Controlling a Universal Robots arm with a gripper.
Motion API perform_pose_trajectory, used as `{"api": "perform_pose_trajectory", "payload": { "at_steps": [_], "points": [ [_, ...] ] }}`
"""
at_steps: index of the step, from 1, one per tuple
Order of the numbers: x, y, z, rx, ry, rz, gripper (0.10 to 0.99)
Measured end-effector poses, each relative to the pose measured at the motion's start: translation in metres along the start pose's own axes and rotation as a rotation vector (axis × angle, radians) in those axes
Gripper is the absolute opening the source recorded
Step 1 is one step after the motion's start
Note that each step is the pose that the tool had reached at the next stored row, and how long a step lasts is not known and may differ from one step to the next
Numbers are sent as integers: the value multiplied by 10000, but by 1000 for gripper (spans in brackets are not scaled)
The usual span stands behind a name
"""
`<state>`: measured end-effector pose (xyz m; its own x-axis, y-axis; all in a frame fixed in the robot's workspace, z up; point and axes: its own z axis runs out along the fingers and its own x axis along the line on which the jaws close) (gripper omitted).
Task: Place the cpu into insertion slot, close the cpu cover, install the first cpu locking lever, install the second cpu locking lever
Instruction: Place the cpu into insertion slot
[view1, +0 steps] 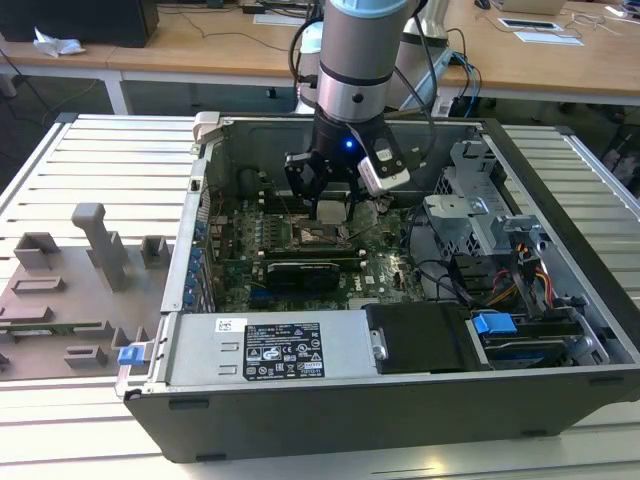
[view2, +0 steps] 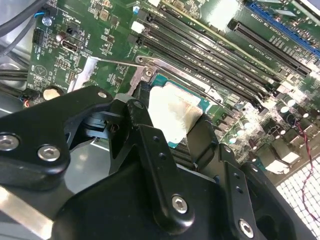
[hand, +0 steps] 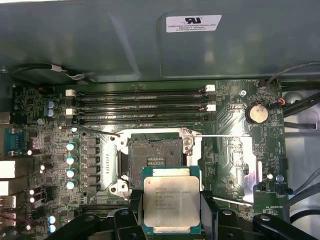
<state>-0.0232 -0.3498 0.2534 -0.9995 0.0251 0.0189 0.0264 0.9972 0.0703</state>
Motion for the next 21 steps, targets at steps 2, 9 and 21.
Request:
{"api": "perform_pose_trajectory", "payload": {
  "at_steps": [2,9,21],
  "points": [
    [0,0,1,2,1,-1,541],
    [0,0,5,-2,-29,413,541],
    [-1,-1,20,-30,-179,2532,541]
  ]
}}
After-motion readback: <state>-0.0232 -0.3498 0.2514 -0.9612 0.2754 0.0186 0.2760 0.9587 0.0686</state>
